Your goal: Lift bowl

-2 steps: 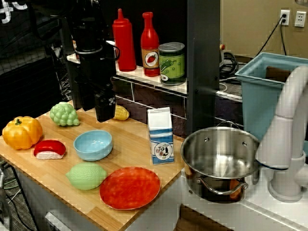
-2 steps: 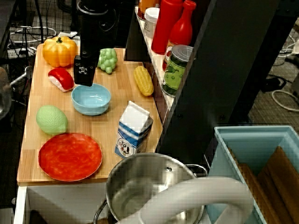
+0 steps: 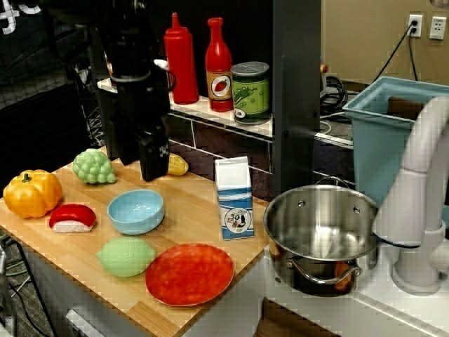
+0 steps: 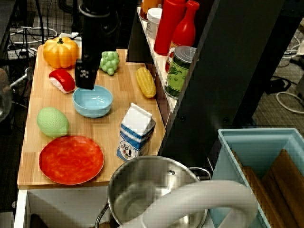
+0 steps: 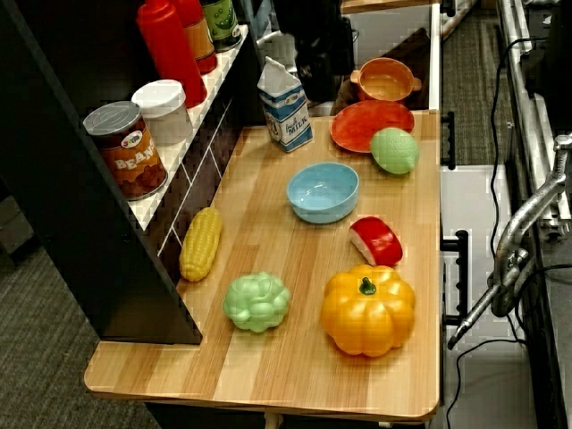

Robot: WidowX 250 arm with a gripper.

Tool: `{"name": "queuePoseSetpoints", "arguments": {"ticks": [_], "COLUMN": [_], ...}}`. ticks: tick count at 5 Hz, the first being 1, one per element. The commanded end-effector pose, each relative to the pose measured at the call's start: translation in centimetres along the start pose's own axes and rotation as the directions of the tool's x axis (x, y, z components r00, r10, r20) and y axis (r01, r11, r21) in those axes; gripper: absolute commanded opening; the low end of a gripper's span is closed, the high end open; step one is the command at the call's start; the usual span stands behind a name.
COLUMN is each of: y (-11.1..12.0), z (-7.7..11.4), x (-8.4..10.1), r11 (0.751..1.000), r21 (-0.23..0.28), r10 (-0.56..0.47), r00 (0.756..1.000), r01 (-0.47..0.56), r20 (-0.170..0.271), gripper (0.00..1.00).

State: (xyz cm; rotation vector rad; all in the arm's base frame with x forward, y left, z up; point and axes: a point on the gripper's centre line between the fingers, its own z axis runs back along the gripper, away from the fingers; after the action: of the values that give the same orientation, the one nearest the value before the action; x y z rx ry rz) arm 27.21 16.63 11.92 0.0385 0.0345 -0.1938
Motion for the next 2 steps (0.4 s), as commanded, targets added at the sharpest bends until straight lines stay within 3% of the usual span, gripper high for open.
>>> {"name": "queuePoseSetpoints", "arguments": {"ticks": [1, 2], "y": [-0.6, -0.8], "z": [-2.1, -3.8], "x": [2.1, 2.2], "r11": [0.999, 0.996], "r21": [0.048, 0.085], "r10": [0.007, -0.009], "r00": [1.0, 1.0], "r01": [-0.007, 0.01], "r20": [-0.007, -0.021], "gripper": [1.0, 1.0]}}
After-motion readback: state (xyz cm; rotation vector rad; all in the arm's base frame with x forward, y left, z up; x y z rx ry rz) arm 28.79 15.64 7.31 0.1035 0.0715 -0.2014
